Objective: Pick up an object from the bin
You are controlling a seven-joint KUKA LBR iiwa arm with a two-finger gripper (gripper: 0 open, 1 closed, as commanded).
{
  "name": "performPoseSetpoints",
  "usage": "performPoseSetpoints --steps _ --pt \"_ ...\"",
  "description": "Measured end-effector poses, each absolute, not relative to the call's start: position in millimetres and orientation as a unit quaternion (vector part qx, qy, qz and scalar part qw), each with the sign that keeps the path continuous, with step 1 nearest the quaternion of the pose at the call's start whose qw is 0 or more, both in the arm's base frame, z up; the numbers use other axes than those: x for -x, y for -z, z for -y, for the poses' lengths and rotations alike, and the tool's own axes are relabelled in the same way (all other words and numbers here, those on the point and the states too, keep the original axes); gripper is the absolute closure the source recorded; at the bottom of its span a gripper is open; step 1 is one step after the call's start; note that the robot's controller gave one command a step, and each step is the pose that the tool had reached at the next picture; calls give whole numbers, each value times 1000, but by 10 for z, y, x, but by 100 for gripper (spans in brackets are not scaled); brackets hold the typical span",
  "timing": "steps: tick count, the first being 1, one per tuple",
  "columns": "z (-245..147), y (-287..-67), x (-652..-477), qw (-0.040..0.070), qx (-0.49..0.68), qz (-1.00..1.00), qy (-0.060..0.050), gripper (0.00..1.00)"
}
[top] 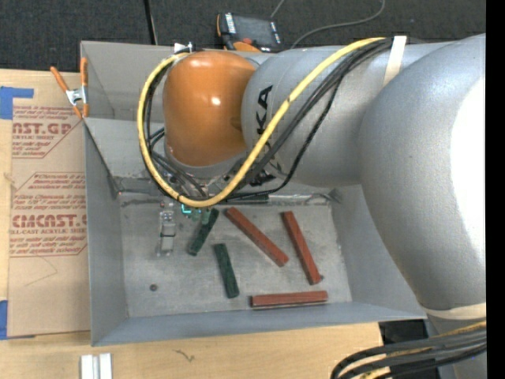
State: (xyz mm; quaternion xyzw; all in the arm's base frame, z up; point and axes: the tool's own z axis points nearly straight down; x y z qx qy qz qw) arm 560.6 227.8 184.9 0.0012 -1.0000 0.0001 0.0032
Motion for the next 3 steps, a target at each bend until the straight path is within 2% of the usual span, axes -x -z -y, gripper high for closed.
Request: performPoseSetpoints --steps 1,2,3 --pt "-1558 -1047 -5530 3 75 997 -2 0" --pt "-950 -686 -5544 1 -48 999 -1 0" --pt "-976 -704 -5548 0 -49 999 1 100"
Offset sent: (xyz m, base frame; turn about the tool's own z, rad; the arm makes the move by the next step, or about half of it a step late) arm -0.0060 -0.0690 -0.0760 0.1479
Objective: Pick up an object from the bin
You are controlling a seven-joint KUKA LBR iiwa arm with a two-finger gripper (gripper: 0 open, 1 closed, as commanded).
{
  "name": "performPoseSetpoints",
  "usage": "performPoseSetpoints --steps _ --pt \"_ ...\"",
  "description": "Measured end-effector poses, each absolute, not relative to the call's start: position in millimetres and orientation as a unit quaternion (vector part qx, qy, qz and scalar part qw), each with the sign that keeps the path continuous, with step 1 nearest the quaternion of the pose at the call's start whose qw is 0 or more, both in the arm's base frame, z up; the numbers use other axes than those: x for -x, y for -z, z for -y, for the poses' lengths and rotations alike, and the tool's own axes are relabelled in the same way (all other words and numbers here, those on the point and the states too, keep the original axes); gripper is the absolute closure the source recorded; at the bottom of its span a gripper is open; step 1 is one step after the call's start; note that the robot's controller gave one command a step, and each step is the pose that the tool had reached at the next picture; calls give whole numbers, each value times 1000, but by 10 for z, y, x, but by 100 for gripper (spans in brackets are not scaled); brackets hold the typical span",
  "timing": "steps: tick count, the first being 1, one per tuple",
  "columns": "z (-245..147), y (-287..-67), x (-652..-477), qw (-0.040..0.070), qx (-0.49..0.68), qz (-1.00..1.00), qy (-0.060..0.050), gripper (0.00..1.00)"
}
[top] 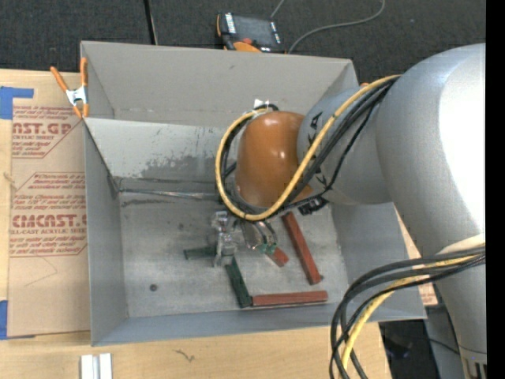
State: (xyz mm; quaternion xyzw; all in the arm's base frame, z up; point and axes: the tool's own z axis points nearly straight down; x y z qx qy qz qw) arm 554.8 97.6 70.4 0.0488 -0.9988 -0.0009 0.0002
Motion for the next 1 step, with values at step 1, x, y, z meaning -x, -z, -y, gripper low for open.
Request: performPoseSetpoints --steps 1 --pt "-915 -1855 -5775 -6 -53 999 0 100"
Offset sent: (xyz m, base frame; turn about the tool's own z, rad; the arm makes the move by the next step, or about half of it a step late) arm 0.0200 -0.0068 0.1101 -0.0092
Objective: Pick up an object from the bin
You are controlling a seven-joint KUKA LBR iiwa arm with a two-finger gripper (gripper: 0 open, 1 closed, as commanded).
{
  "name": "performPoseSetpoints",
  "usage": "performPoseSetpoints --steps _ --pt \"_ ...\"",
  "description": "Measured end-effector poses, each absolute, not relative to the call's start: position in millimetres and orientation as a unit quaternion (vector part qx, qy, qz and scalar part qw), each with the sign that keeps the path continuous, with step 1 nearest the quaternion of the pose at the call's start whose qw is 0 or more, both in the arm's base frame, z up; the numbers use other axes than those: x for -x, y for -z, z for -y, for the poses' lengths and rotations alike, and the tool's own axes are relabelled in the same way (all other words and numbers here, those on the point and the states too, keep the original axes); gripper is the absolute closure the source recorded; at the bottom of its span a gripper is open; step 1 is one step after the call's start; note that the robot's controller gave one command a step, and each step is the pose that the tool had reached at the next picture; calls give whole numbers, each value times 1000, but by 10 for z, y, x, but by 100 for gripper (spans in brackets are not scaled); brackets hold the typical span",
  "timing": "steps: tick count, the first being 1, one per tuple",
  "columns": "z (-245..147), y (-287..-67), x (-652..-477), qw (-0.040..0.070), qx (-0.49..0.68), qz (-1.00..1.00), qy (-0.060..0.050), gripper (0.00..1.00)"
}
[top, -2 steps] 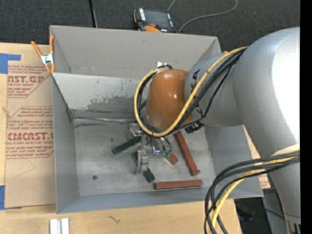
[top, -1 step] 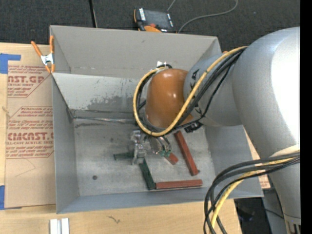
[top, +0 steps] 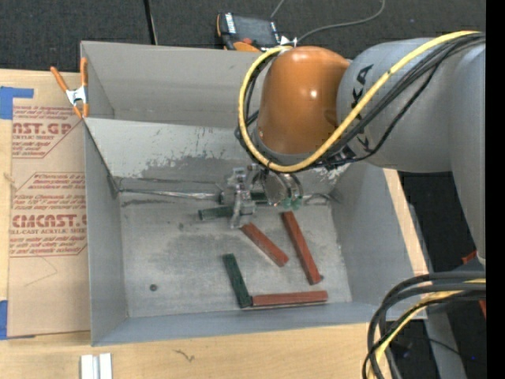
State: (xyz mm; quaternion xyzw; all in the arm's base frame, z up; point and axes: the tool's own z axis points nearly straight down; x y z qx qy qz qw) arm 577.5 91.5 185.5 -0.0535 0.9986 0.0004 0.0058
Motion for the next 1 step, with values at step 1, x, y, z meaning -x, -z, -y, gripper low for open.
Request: performPoseSetpoints --steps 1 --pt "-865 -2881 -5796 6 49 -999 0 100"
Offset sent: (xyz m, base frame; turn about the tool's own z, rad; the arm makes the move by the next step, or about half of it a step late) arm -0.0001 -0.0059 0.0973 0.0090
